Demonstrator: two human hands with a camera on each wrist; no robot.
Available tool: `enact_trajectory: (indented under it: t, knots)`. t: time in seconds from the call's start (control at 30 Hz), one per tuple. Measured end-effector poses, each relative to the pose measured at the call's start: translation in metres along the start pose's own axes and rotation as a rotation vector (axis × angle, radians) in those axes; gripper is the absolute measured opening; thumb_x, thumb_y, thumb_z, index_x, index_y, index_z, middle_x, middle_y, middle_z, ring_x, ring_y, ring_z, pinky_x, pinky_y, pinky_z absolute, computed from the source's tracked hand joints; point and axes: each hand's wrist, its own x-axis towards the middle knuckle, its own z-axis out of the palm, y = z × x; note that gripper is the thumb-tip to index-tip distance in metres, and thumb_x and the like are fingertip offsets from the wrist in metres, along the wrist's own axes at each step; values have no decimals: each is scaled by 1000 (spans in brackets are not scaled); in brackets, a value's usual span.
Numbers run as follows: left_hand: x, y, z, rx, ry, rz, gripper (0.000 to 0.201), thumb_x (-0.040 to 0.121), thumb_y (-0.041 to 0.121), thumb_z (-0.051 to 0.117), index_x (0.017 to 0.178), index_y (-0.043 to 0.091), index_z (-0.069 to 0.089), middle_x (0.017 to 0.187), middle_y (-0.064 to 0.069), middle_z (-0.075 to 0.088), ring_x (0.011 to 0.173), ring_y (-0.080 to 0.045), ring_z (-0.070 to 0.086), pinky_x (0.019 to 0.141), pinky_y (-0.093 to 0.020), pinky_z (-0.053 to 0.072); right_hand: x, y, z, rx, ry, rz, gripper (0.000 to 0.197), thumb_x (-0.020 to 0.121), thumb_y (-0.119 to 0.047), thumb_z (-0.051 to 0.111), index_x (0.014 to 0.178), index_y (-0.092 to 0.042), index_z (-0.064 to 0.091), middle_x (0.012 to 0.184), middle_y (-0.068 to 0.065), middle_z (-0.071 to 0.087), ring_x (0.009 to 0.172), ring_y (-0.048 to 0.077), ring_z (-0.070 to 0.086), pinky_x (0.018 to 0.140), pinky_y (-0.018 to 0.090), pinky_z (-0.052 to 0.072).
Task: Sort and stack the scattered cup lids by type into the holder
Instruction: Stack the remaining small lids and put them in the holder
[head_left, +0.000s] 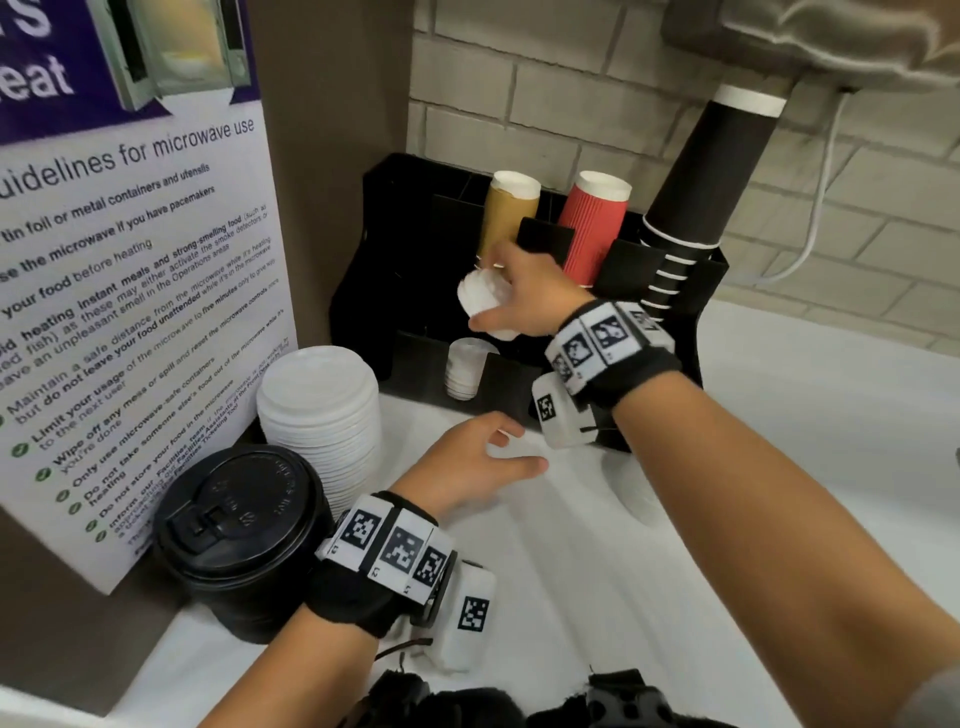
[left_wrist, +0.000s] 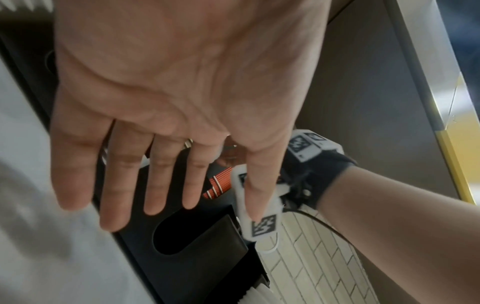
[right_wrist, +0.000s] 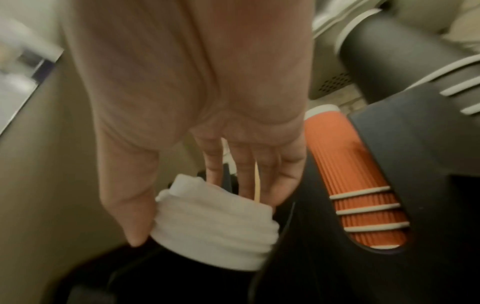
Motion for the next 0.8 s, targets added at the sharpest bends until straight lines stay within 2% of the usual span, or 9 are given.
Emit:
enact_trajectory:
  t: [0.1, 0.2, 0.3, 0.47, 0.63, 0.8]
  knots:
    - [0, -2, -1, 19, -1, -28, 40, 79, 45, 75, 113, 31, 58, 111, 10, 54, 103, -10, 58, 87, -26, 48, 12, -2, 24, -184, -100, -1, 75, 70, -28, 81, 132, -10, 44, 124, 13, 52, 107, 30, 56, 84, 37, 51]
    - [-1, -4, -1, 15, -5, -42, 39, 79, 45, 75, 111, 33, 58, 110, 10, 55, 98, -5, 56, 80, -21, 47, 18, -5, 41, -315, -167, -9, 75, 70, -25, 80, 132, -7, 42, 121, 15, 53, 105, 33, 58, 85, 44, 53]
    - [-1, -5, -1, 5, -5, -45, 38, 78, 45, 75, 110, 34, 58, 108, 12, 54, 97, -3, 55, 78, -22, 47, 20, -6, 50, -402, -215, -9, 72, 70, -20, 79, 130, -4, 42, 115, 16, 56, 99, 32, 60, 76, 40, 54]
    - [0, -5, -1, -19, 15, -42, 37, 77, 44, 76, 107, 34, 58, 108, 13, 55, 98, -1, 56, 76, -22, 47, 19, -4, 56, -462, -232, -19, 70, 71, -19, 78, 130, -6, 43, 114, 13, 56, 99, 31, 60, 66, 33, 44]
    - [1, -7, -1, 4, 23, -38, 40, 77, 44, 76, 111, 31, 59, 111, 9, 57, 105, -6, 56, 91, -27, 47, 16, -3, 61, -516, -217, -40, 78, 67, -20, 81, 134, -9, 42, 120, 14, 47, 105, 31, 54, 72, 38, 50]
    - [0, -5, -1, -8, 10, -47, 42, 77, 43, 77, 113, 29, 60, 110, 8, 56, 102, -8, 58, 87, -27, 49, 11, -2, 66, -547, -191, -49, 62, 76, -14, 73, 131, -9, 44, 118, 12, 50, 105, 31, 55, 71, 35, 41]
